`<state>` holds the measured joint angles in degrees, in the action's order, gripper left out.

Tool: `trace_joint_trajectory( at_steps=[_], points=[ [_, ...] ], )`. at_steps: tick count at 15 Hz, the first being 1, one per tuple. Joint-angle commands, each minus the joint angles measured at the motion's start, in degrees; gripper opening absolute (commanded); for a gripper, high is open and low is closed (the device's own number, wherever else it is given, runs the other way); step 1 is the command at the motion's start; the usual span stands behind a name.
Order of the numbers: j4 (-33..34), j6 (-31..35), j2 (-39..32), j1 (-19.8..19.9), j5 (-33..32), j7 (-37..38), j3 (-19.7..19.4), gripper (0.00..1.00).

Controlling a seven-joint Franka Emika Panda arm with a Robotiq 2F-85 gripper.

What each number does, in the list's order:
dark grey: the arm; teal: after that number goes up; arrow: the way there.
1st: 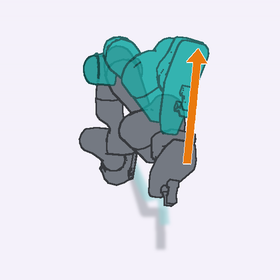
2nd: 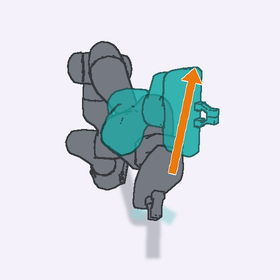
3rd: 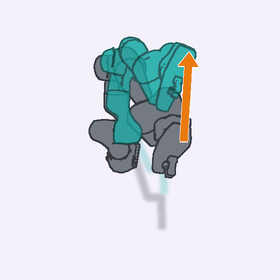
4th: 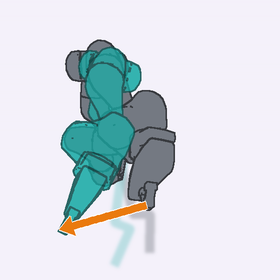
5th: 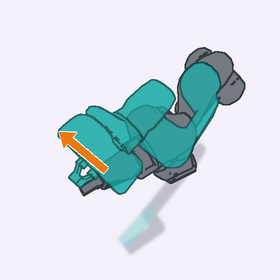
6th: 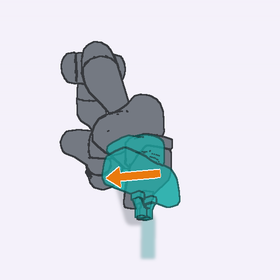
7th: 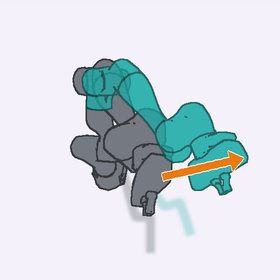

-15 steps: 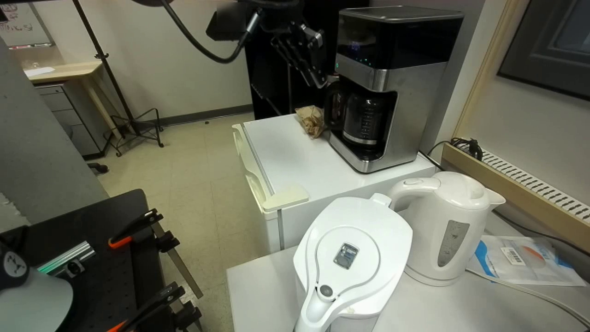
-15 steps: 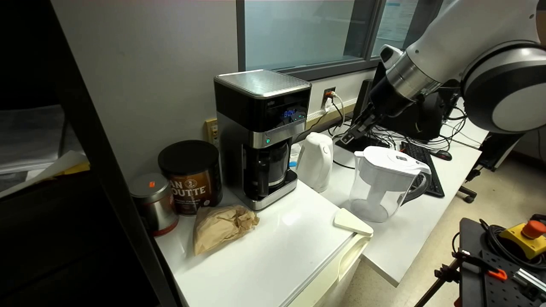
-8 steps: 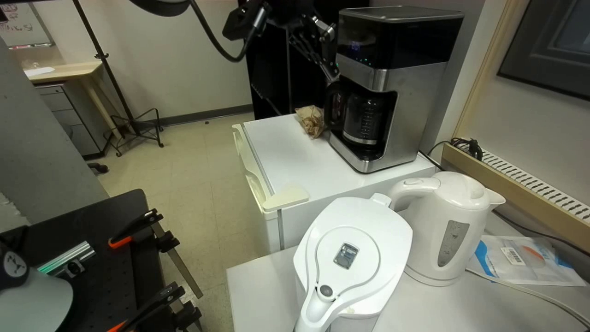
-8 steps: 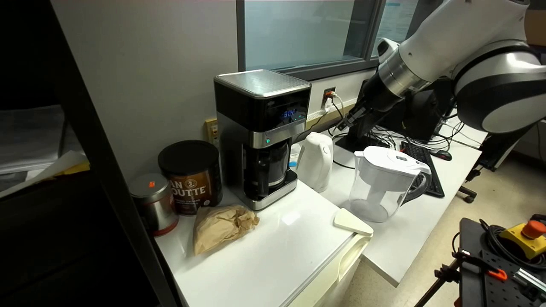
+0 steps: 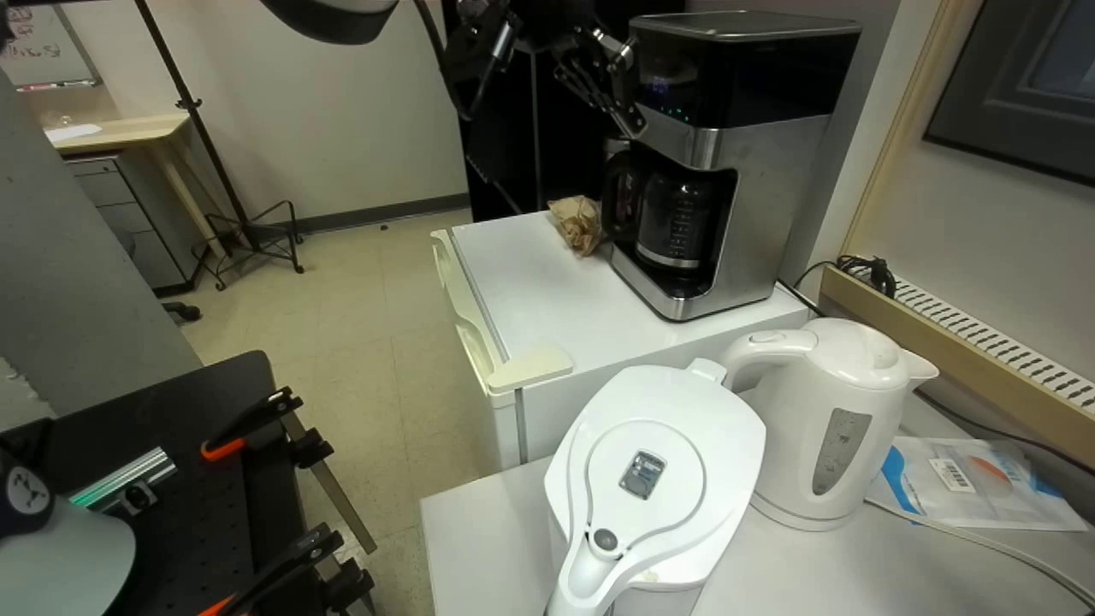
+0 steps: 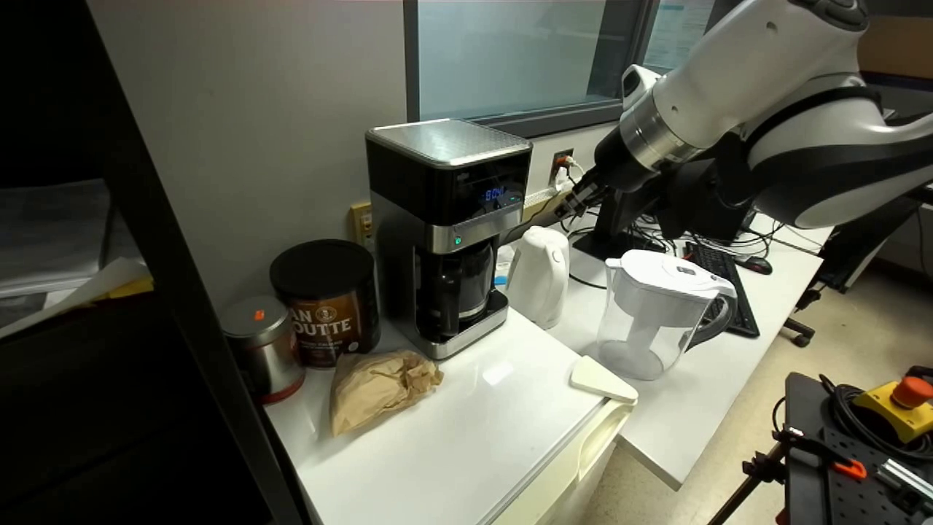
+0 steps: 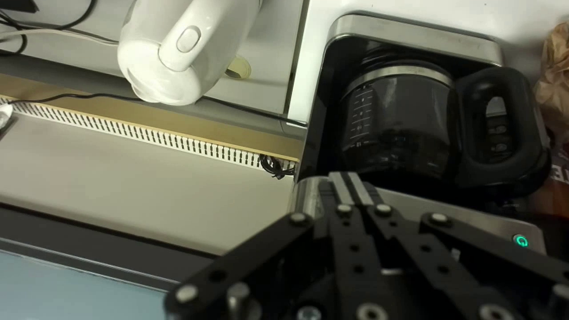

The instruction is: Press a button on the coffeemaker.

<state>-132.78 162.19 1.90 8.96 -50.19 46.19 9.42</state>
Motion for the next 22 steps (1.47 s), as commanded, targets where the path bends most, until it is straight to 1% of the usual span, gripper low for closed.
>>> trace_joint_trajectory(
  at_steps=[1, 5, 9, 15, 22],
  points=[
    [4.3, -0.4, -3.5, -0.1, -4.7, 5.2, 0.4, 0.00],
    [7.3, -0.5, -6.5, -0.5, -6.8, 7.3, 0.2, 0.00],
    [10.1, -0.6, -9.3, -0.9, -7.7, 7.9, 0.1, 0.00],
    [13.5, -0.8, -12.4, -1.5, -7.4, 7.5, 0.0, 0.00],
    [14.5, -1.2, -13.5, -2.0, -7.3, 7.2, -0.2, 0.00]
  ],
)
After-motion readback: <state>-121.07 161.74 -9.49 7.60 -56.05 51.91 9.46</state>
